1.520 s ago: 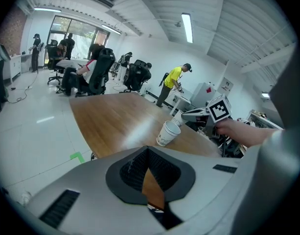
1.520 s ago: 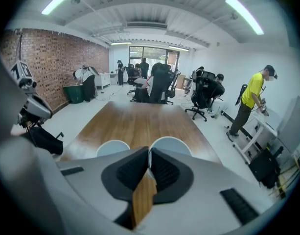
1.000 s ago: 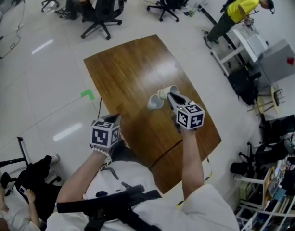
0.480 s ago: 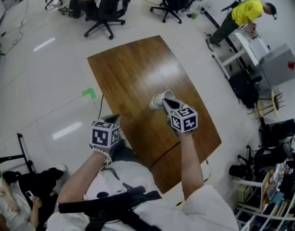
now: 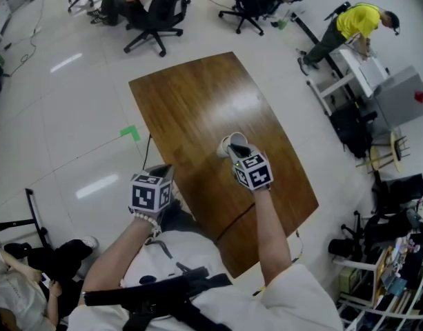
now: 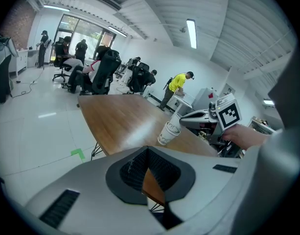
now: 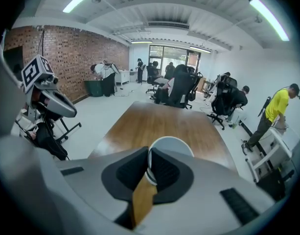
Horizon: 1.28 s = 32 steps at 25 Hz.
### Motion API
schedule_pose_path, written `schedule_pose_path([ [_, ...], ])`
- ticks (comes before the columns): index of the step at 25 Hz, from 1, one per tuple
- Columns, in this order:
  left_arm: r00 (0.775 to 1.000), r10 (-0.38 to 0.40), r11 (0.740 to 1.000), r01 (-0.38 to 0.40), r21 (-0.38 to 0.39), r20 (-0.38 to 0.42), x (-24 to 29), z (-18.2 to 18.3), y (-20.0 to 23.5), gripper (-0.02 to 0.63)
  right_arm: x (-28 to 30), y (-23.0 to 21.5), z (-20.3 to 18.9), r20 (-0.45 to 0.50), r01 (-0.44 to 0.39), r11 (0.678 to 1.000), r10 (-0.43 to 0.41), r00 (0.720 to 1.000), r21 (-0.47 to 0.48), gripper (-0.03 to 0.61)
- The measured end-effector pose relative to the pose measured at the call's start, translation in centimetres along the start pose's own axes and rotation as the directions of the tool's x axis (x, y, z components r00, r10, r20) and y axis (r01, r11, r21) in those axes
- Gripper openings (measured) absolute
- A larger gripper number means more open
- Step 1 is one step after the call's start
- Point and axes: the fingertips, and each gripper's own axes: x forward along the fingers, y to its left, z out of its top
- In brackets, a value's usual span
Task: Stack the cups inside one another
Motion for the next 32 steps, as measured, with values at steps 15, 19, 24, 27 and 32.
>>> schedule_pose_path([
  [15, 1.0, 0.013, 1.0, -0.013, -0.016, 0.003, -0.8, -0.3, 1.0, -0.003, 1.6, 0.4, -0.8, 0.014, 0.041, 0.999, -0.042, 0.999, 0.029, 0.052],
  [19, 1.0, 0.021, 0.999, -0.02, -0.035, 0.017, -0.8, -0.3, 1.7, -0.003, -0.6, 0.8, 1.5, 0.132, 0.028, 0.99, -0.047, 0.99, 0.138, 0.052],
  [24, 0.997, 0.048, 0.998, -0.045, -0.049, 0.059, -1.5, 0.5, 2.6, -0.003, -2.7, 3.2, 4.0, 0.329, -0.145, 0.922, 0.02, 0.944, 0.358, 0.021],
  [27, 0.995, 0.064, 0.997, -0.06, -0.057, 0.079, -2.3, 1.0, 3.2, -0.003, -3.7, 4.8, 5.6, 0.406, -0.209, 0.885, 0.025, 0.913, 0.417, 0.004],
  [32, 0.99, 0.083, 0.994, -0.074, -0.08, 0.115, -3.3, 1.4, 4.2, -0.003, -4.7, 6.7, 7.1, 0.434, -0.219, 0.886, 0.023, 0.901, 0.408, 0.002],
])
